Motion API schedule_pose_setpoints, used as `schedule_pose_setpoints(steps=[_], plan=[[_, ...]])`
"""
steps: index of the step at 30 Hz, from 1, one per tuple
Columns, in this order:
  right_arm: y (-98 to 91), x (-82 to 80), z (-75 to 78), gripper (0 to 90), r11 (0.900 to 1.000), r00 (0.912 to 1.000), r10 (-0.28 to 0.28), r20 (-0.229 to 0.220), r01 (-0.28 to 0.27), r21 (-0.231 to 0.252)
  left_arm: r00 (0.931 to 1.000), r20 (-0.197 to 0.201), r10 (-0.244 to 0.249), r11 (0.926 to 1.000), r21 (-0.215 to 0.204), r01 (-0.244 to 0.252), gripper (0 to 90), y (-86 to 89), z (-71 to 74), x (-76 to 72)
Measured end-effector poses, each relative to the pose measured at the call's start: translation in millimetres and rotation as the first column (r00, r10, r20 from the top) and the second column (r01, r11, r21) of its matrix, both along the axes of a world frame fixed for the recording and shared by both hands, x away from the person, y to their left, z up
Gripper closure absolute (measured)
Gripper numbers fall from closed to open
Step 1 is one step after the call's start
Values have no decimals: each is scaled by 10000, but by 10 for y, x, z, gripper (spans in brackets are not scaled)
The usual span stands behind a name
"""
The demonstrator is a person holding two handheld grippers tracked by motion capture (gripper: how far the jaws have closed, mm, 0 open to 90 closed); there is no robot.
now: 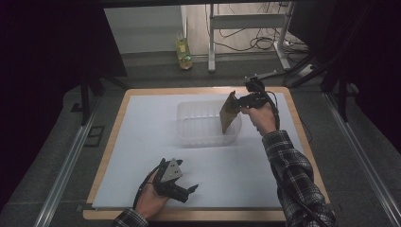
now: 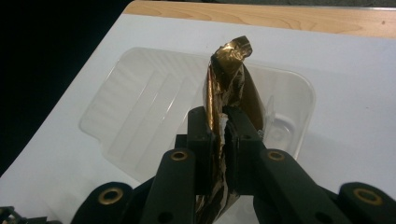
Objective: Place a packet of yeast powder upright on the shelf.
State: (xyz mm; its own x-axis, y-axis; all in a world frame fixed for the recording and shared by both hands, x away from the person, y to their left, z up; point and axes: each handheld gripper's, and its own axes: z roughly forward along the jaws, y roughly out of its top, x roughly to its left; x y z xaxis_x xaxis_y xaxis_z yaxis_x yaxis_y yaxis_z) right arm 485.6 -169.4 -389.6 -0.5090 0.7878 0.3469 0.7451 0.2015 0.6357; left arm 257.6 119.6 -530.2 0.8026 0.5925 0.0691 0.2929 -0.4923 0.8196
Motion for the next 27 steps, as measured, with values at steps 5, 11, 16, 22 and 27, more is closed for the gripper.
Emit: schedule_pose_setpoints(steps=[5, 11, 16, 22, 27], plan=[[44, 47, -89, 808, 9999, 10000, -47, -14, 48, 135, 10000, 16, 19, 10000, -19, -19, 2, 3, 4, -1], [2, 88, -132, 800, 9994, 9994, -248, 258, 242, 228, 10000, 51, -18, 10000, 53, 18, 2, -10, -2, -1], [-5, 93, -130, 773, 9997, 9995, -123, 305, 116, 223, 10000, 86, 26, 10000, 20, -27, 3, 0, 4, -2], [-19, 78, -108, 715, 9999, 9984, 93, 553, -100, 124, 9999, 95, 80, 10000, -16, -80, 3, 17, 6, 4], [0, 47, -95, 627, 9998, 9959, 197, 883, -187, -121, 9999, 110, 53, 10000, 37, -53, 3, 8, 5, -2]])
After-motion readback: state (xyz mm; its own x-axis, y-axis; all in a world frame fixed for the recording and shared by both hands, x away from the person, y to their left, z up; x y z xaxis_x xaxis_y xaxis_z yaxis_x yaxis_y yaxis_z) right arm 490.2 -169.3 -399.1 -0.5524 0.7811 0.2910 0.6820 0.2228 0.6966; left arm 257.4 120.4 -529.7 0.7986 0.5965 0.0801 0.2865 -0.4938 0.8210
